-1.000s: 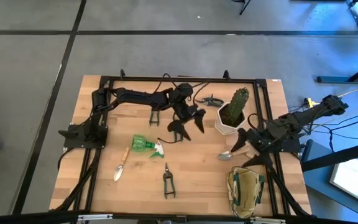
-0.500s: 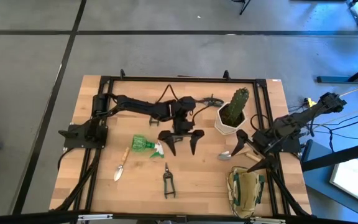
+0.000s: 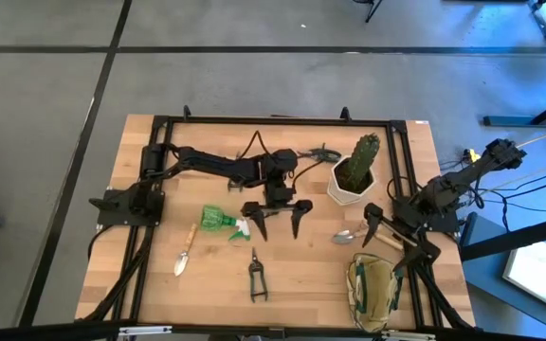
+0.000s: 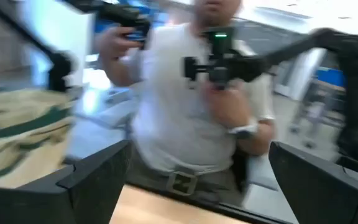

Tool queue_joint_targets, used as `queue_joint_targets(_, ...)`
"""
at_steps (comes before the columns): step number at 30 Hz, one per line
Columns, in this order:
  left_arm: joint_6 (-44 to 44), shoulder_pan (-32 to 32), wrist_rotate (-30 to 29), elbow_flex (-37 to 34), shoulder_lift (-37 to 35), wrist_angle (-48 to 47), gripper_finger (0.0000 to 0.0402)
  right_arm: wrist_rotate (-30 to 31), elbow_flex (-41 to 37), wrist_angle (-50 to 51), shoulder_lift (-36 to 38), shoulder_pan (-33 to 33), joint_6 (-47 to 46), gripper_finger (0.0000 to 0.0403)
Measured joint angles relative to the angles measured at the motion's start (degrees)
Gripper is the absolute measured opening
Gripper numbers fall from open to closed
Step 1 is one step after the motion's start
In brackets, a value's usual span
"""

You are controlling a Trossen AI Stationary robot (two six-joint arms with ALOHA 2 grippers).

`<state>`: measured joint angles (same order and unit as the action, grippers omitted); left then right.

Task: Pick & Place Garden tools in Gardening bag
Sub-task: Put the top right hand pruner into the white bag

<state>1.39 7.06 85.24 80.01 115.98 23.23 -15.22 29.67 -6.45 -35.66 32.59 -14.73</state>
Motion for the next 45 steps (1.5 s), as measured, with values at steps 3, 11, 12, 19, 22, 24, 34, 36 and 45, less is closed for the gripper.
queue_joint_targets(3,-1.8,1.4,-7.4,0.0,0.0,0.2,0.0377,2.7,0.0,0.7,0.0,0.0,0.7,0.0399)
queue_joint_targets(11,-6.9,6.7,-27.3,0.0,0.0,-1.7,0.0377,24.1,0.0,12.6,0.0,-0.1,-0.8,0.0399)
queue_joint_targets(12,-7.1,7.3,-31.0,0.0,0.0,-2.3,0.0377,25.4,0.0,13.9,0.0,0.0,-1.3,0.0399)
queue_joint_targets(19,-5.2,9.0,-49.8,0.0,0.0,-7.0,0.0377,26.4,0.0,17.0,-2.4,0.1,-6.9,0.0399)
queue_joint_targets(22,-4.8,8.6,-51.1,1.5,0.0,-10.2,0.0377,28.7,-0.1,19.8,-4.2,0.1,-13.5,0.0399)
queue_joint_targets(24,-2.4,8.3,-55.3,3.0,0.0,-14.1,0.0377,30.1,-0.1,21.2,-5.0,0.0,-18.4,0.0399)
queue_joint_targets(34,7.7,6.0,-78.2,9.4,-1.2,-31.6,0.0377,30.0,-0.1,29.7,-6.1,0.2,-36.8,0.0386)
queue_joint_targets(36,9.5,5.5,-81.5,9.9,-1.5,-35.1,0.0377,28.7,-0.1,30.7,-6.1,0.2,-39.3,0.0375)
queue_joint_targets(45,9.3,4.8,-87.5,10.1,-1.9,-38.9,0.0377,26.6,-0.1,28.7,-6.1,0.7,-43.4,0.0328)
